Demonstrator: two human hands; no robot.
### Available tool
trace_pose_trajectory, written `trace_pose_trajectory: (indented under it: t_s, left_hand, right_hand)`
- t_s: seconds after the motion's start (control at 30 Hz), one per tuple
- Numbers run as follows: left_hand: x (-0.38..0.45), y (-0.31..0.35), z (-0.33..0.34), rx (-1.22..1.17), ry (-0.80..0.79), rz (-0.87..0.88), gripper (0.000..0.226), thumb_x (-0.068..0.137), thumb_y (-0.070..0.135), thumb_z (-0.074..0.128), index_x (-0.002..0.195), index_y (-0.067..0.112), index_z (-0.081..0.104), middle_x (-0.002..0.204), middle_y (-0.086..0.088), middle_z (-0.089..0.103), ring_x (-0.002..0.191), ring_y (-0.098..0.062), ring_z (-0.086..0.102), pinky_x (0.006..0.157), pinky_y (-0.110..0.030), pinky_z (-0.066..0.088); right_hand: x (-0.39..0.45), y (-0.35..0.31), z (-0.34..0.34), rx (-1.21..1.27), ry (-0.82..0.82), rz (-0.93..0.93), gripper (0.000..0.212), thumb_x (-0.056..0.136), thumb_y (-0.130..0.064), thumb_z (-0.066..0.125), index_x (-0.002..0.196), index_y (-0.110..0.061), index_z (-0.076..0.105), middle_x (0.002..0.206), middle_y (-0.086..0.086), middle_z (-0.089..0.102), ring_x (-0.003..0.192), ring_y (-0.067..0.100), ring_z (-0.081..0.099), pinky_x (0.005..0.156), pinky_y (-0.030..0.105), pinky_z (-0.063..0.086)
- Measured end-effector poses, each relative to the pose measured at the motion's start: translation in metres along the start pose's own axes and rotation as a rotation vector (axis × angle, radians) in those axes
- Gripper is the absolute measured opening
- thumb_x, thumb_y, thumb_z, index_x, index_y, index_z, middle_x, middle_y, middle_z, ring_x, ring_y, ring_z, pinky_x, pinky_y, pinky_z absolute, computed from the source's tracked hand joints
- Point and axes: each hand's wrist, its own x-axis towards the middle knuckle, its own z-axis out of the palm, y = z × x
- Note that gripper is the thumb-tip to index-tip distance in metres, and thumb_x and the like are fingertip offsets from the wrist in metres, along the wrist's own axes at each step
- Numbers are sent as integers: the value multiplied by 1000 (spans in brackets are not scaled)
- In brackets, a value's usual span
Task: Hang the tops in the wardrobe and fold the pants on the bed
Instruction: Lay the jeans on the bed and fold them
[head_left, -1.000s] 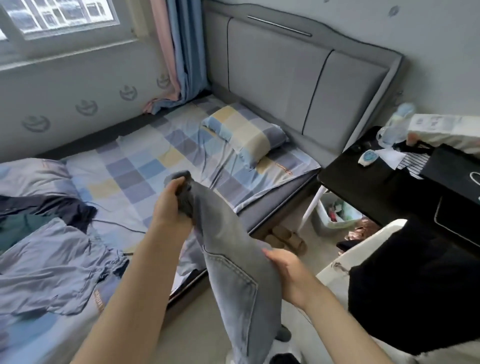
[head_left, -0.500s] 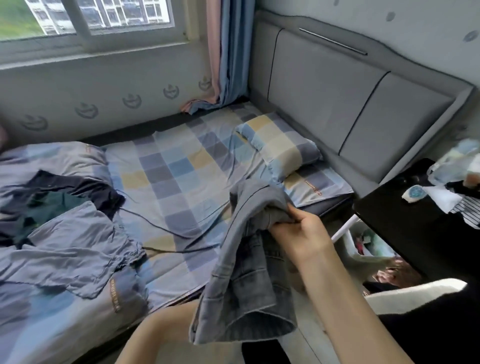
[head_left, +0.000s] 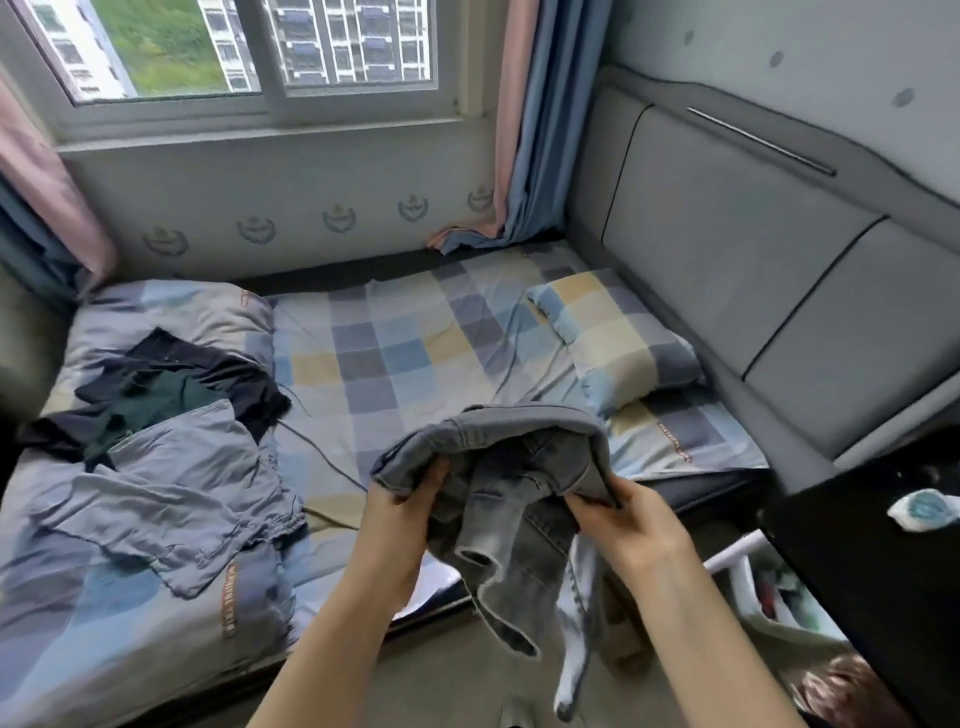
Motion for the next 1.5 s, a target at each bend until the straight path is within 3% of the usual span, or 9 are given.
trace_pose_trajectory:
  t_s: [0.17,0.3,0.37,0.47,0.63,0.8,1.03,1.17,1.5]
  left_hand:
    - [29,36,39,87,-39,210,30,93,-6,51,94,14,74,95,-11,74,91,-29,70,76,-37,57]
    - [47,55,61,310,-163,290,45,84,-17,50,88,19,76,90,-8,75,88,-29,69,80,-42,54]
    - [56,63,68,391,-210,308,35,82,-14,55,83,15,75,83,-7,73,78,-21,65,74,-40,50]
    - [65,78,77,570,-269,336,8,75,4,69,81,9,72,75,-6,67,72,-13,59,68,-33,45]
    - [62,107,56,510,-330,181,54,67,30,87,116,40,67,118,9,69,109,-10,64,92,-27,49]
    - [33,83,29,489,316,341,15,84,23,73,96,18,68,89,3,66,81,-17,61,63,-11,47]
    - [27,40,55,434,-316,77,78,79,26,77,139,52,34,131,31,53,118,2,56,93,-22,51]
    - [36,35,50,289,-114,111,41,79,-2,72,115,18,65,104,-3,75,100,-23,70,77,-28,57]
    - [83,55,-60,87,542,213,5,89,9,66,92,11,69,90,-3,75,73,-14,70,68,-26,60]
  right_hand:
    - [-10,-16,-1,-614,-50,42,55,63,-22,85,93,16,59,87,21,64,79,33,61,85,45,54]
    - [-29,-52,12,-1724,7,-735,41,83,-13,64,122,-10,52,111,-2,57,103,20,55,88,28,43]
    - [-38,-64,26,-1693,-282,-1026,61,85,-19,65,137,-33,35,131,-13,43,125,8,39,102,24,34]
    - [-19,-62,50,-1753,-665,-1014,73,86,-21,67,140,-44,24,135,-11,45,127,12,43,104,37,40]
    - [19,-60,62,-1605,-364,-1184,41,87,-17,65,126,-17,50,103,-11,60,100,13,58,84,32,46]
    - [25,-46,65,-1178,-191,-1172,31,87,-19,66,116,-17,53,96,-13,64,90,-1,59,80,29,49]
    - [17,-23,83,-1214,-627,-686,33,85,-9,69,117,-13,62,103,4,72,97,18,69,85,36,56]
    - [8,-38,84,-871,-664,-276,19,77,-24,63,87,-15,76,92,8,75,88,21,71,78,28,57]
    - [48,-142,94,-719,-453,-357,26,83,-11,50,76,-7,75,78,9,72,71,22,69,74,31,54]
